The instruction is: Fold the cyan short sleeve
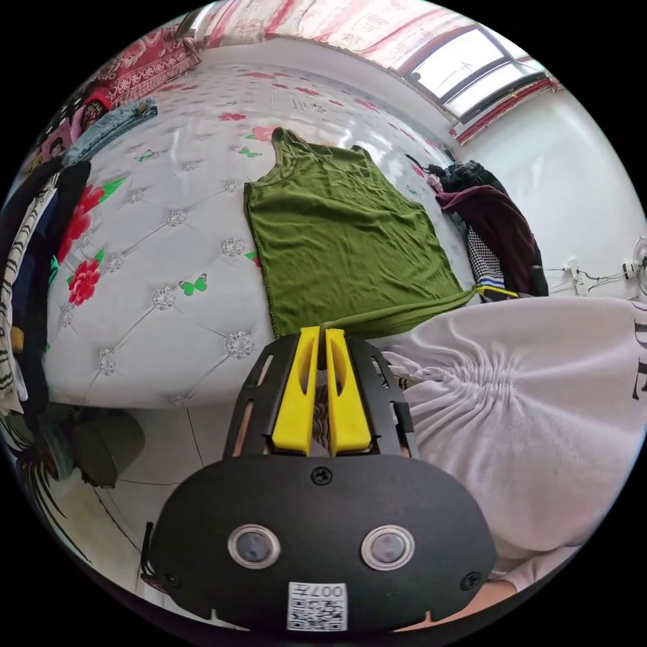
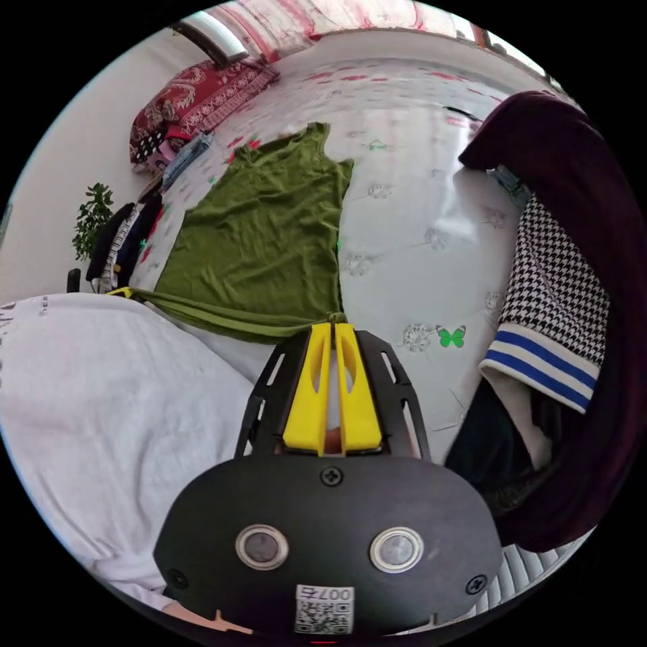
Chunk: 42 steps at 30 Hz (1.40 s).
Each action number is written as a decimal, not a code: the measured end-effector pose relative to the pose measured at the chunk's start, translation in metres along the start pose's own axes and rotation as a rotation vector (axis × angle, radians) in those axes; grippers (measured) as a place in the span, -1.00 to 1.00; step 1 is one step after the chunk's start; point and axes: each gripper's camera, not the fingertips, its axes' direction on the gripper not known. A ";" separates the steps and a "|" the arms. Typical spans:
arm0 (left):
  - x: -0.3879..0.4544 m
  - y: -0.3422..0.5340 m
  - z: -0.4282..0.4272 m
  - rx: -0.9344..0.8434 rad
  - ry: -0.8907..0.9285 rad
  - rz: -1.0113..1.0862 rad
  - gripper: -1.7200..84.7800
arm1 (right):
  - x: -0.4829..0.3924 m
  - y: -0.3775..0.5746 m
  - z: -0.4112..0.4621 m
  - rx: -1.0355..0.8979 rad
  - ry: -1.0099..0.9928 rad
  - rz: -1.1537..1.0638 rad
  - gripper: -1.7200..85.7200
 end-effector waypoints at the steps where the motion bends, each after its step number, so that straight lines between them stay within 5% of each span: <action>1: 0.008 -0.007 -0.019 0.044 -0.009 0.033 -0.98 | -0.003 -0.002 -0.017 0.043 -0.015 -0.004 -0.96; 8: 0.079 -0.022 -0.159 0.325 -0.088 0.299 -0.98 | -0.060 0.017 -0.220 0.470 -0.190 -0.128 -0.97; 15: 0.093 -0.008 -0.227 0.380 -0.014 0.264 -0.98 | -0.121 0.047 -0.287 0.435 -0.079 -0.196 -0.97; 24: 0.135 -0.015 -0.321 0.519 -0.070 0.424 -0.98 | -0.202 0.067 -0.435 0.687 -0.096 -0.347 -0.97; 33: 0.070 -0.144 -0.291 0.449 -0.019 0.269 -0.98 | -0.197 -0.047 -0.422 0.553 -0.073 -0.301 -0.97; 42: 0.063 -0.218 -0.337 0.659 -0.021 0.155 -0.98 | -0.232 -0.131 -0.478 0.767 0.048 -0.349 -0.97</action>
